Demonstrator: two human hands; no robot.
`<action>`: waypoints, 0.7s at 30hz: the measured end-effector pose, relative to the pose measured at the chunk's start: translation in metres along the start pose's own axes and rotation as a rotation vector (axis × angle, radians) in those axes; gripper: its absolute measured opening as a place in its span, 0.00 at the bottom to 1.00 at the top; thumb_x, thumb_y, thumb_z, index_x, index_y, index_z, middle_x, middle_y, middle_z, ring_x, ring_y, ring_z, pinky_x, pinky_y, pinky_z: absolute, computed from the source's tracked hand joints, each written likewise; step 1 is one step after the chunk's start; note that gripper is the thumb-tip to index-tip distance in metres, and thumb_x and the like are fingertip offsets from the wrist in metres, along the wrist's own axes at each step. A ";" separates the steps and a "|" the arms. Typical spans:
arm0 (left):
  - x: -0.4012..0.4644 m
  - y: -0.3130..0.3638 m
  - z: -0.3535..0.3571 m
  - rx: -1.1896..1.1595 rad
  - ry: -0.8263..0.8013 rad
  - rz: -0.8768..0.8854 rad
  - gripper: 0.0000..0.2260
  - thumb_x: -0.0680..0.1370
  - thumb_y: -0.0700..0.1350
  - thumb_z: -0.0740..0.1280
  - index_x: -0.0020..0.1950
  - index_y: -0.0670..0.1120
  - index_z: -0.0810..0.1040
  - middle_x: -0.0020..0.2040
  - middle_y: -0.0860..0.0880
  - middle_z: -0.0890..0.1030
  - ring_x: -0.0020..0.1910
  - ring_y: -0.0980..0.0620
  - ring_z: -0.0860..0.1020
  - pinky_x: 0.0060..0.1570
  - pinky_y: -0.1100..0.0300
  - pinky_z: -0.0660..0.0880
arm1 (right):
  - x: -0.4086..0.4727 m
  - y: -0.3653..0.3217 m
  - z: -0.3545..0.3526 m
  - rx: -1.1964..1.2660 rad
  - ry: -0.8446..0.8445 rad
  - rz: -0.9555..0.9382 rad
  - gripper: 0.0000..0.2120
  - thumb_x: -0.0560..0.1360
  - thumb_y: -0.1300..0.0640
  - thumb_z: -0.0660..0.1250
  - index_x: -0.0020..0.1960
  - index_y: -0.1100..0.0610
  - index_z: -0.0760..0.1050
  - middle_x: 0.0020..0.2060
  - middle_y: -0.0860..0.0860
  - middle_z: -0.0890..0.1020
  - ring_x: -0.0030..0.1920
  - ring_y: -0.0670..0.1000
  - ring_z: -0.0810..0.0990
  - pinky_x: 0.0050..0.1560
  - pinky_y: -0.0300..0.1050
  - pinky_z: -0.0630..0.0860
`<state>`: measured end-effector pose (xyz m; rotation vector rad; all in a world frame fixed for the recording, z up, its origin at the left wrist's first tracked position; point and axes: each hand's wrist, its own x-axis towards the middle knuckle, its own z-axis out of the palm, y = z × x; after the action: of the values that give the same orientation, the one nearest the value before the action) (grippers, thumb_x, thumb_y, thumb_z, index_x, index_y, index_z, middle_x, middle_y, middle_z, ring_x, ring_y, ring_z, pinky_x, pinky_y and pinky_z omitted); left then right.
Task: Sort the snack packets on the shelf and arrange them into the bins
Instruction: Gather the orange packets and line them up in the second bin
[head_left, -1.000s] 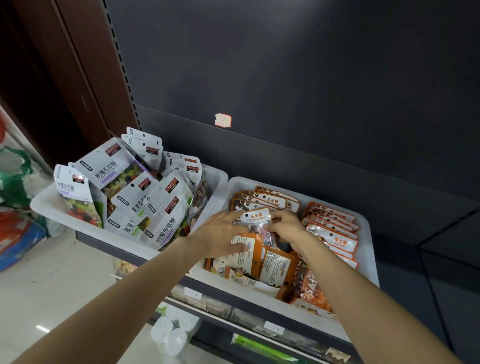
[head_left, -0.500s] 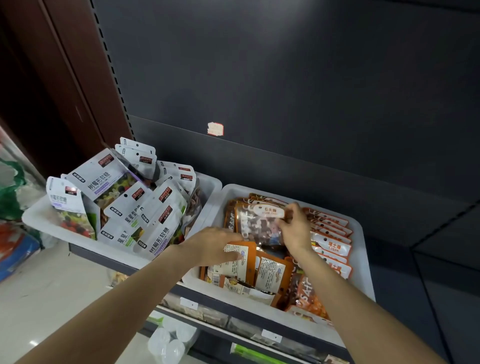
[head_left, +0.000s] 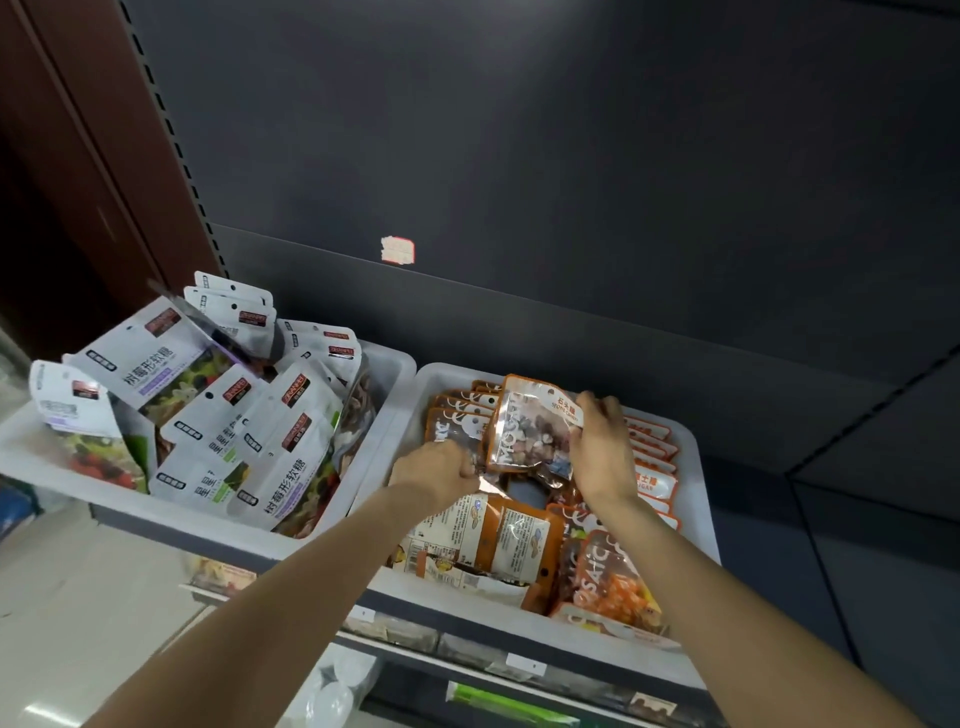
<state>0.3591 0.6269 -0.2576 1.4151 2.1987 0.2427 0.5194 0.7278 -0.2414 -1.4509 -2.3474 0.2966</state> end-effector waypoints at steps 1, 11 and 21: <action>0.002 0.001 0.002 -0.008 -0.002 -0.011 0.06 0.77 0.51 0.65 0.51 0.50 0.77 0.47 0.51 0.81 0.48 0.52 0.79 0.51 0.58 0.76 | -0.001 0.001 0.000 0.000 -0.005 -0.008 0.21 0.78 0.66 0.61 0.69 0.60 0.65 0.66 0.59 0.68 0.61 0.57 0.75 0.52 0.44 0.77; 0.014 0.008 0.012 -0.020 -0.010 0.010 0.07 0.78 0.50 0.66 0.54 0.54 0.80 0.52 0.54 0.83 0.52 0.54 0.79 0.58 0.53 0.74 | -0.001 0.011 -0.002 0.141 0.000 0.089 0.17 0.77 0.62 0.63 0.66 0.60 0.69 0.61 0.58 0.74 0.60 0.55 0.75 0.56 0.44 0.74; -0.026 -0.011 -0.015 -0.261 -0.035 0.221 0.08 0.82 0.44 0.57 0.46 0.56 0.70 0.45 0.52 0.78 0.42 0.56 0.73 0.39 0.64 0.67 | 0.003 0.014 -0.010 0.210 -0.045 0.120 0.14 0.77 0.64 0.63 0.62 0.60 0.74 0.58 0.58 0.76 0.57 0.56 0.77 0.55 0.43 0.74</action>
<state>0.3514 0.6010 -0.2404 1.4978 1.9012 0.5562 0.5339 0.7372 -0.2364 -1.4969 -2.1903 0.5946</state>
